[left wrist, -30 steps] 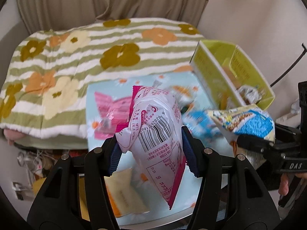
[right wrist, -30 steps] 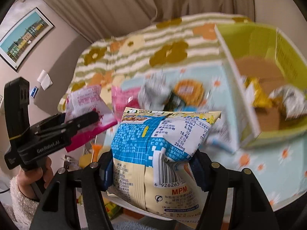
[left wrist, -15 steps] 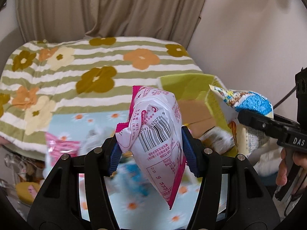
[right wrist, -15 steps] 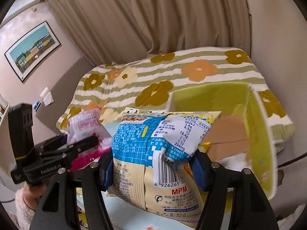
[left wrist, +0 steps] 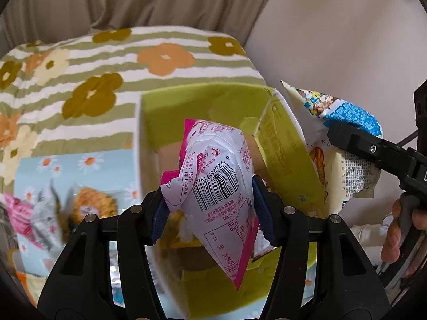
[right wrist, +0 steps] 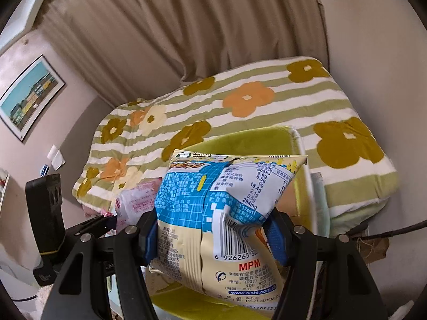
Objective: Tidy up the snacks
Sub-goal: 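Carry both packets into the cardboard box and open both tools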
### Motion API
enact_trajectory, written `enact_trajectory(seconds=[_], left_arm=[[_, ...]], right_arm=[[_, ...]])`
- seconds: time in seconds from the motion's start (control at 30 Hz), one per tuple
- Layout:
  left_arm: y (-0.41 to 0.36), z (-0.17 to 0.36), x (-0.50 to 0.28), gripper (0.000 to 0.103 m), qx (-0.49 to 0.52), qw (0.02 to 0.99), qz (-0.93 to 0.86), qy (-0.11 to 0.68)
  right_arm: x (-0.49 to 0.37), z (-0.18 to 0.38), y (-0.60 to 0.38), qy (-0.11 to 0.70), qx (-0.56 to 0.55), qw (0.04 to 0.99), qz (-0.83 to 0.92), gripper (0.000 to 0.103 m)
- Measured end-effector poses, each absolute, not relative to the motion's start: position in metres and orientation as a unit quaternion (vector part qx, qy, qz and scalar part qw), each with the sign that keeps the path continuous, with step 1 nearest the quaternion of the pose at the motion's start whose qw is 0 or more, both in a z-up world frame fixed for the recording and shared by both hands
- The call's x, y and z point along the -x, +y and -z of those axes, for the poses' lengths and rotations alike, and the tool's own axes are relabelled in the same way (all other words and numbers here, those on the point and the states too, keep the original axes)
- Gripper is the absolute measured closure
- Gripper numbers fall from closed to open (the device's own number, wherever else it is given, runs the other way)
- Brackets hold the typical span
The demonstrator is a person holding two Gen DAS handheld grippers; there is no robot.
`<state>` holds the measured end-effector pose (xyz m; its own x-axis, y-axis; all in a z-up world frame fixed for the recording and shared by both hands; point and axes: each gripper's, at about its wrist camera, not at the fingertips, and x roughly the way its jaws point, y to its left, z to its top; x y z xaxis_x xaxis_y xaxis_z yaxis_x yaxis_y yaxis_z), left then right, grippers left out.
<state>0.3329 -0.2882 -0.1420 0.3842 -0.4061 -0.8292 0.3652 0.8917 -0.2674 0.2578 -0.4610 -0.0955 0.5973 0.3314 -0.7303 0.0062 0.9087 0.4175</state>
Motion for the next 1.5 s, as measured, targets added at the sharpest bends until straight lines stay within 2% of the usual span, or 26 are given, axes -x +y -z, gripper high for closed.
enact_trajectory(seconds=[0.17,0.23,0.27,0.3,0.37,0.6,0.97,1.0,1.07,1.1,1.13,1.5], left_arm=[[-0.302,0.162,-0.343,0.049,0.012,0.816,0.243,0.524],[-0.305,0.169,-0.349,0.046,0.023,0.811,0.245,0.531],[-0.306,0.172,-0.352,0.039,0.029,0.809,0.246,0.533],[-0.307,0.173,-0.353,0.023,0.027,0.809,0.245,0.533],[-0.310,0.175,-0.353,0.006,0.015,0.810,0.243,0.534],[-0.299,0.168,-0.334,0.006,-0.045,0.828,0.221,0.513],[-0.271,0.166,-0.317,0.006,-0.033,0.833,0.209,0.511],[-0.268,0.165,-0.315,0.006,-0.031,0.834,0.208,0.511],[-0.262,0.164,-0.310,0.006,-0.028,0.835,0.203,0.511],[-0.260,0.163,-0.309,0.006,-0.024,0.835,0.202,0.511],[-0.258,0.163,-0.307,0.006,-0.022,0.835,0.201,0.511],[-0.244,0.147,-0.281,0.006,-0.016,0.848,0.183,0.498]], right_arm=[[-0.264,0.111,-0.472,0.453,-0.206,0.864,-0.078,0.042],[-0.268,0.115,-0.472,0.458,-0.207,0.861,-0.075,0.042],[-0.269,0.116,-0.473,0.460,-0.205,0.861,-0.074,0.042],[-0.270,0.117,-0.475,0.461,-0.204,0.860,-0.072,0.042],[-0.273,0.120,-0.476,0.463,-0.206,0.859,-0.068,0.042],[-0.269,0.128,-0.470,0.477,-0.184,0.857,-0.063,0.042],[-0.268,0.140,-0.449,0.492,-0.148,0.854,-0.083,0.040],[-0.269,0.141,-0.447,0.492,-0.147,0.854,-0.086,0.036],[-0.268,0.141,-0.441,0.484,-0.134,0.860,-0.085,0.019],[-0.266,0.141,-0.439,0.478,-0.129,0.865,-0.085,0.006],[-0.263,0.139,-0.437,0.467,-0.119,0.872,-0.085,0.001],[-0.226,0.129,-0.447,0.464,-0.110,0.875,-0.089,0.001]])
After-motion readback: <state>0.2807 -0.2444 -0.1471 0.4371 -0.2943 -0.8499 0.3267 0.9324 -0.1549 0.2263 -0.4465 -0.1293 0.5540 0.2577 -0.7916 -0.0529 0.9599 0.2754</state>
